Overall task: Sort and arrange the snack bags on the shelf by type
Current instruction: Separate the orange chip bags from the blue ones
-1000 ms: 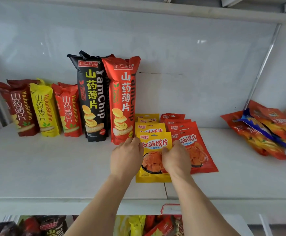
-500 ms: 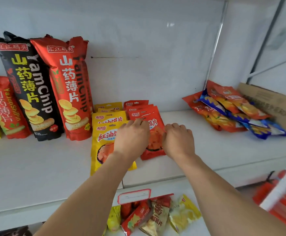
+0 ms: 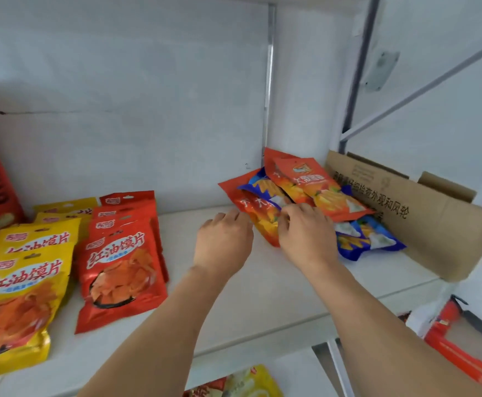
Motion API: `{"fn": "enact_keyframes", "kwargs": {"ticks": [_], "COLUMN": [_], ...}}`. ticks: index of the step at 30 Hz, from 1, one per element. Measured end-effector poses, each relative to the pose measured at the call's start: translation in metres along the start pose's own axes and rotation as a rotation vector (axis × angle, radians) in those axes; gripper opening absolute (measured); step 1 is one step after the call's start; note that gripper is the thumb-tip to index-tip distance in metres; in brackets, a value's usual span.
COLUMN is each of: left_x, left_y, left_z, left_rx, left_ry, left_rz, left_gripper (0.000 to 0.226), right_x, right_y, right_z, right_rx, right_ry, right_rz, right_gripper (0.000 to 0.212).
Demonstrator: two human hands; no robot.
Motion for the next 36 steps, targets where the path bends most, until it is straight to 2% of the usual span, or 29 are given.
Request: {"fn": "enact_keyframes", "kwargs": {"ticks": [4,7,10,14,19,26,32,34,36], "left_x": [0.021,0.034,0.05,0.073,0.103,0.142,0.171,0.175,0.176], "left_y": [-0.033,-0.048,-0.062,-0.076,-0.084,-0.072,-0.065,-0.064,-0.067], "left_z": [-0.022,-0.031,-0.037,-0.046,-0.071,-0.1,-0.109,-0.117,-0.119], "left_rx": [-0.039,-0.092,-0.158,-0.307,-0.564,-0.794,-1.037,-1.08,-1.154], "left_ry": [0.026,0.079,0.164,0.193,0.286,0.301,0.399,0.438,0.459], "left_rz": [0.1,0.184,0.258,0.318,0.554,0.891,1.111,1.14,1.164], "left_gripper": [0.018,0.013,0.024,0.028,0.041,0.07,0.08,0.073,0.047], "right_x": [0.026,0.039,0.047,0.061,0.079,0.094,0.087,0.085,0.084], "right_y": [-0.056,-0.085,-0.106,-0.124,-0.14,-0.152,-0.155,-0.156,-0.156], "right_z": [0.001,-0.002,-0.006,-0.012,-0.018,-0.036,-0.048,-0.051,-0.053], "right_rx": [0.098,0.152,0.203,0.235,0.23,0.202,0.218,0.225,0.233], "right_ry": [-0.036,-0.034,0.003,0.042,0.147,0.271,0.328,0.334,0.332], "right_rz": [-0.085,-0.176,-0.268,-0.341,-0.413,-0.466,-0.533,-0.547,-0.558], "right_gripper": [0.025,0.031,0.037,0.042,0.051,0.062,0.07,0.071,0.072]}}
Point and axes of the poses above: each hand's wrist, its own x-axis towards the middle knuckle, its own z-axis out of the back of the hand, y = z × x, the point moved 2 cm from there along x, towards the middle knuckle, and after that the axes turned 1 degree about -y, right-handed, at the moved point
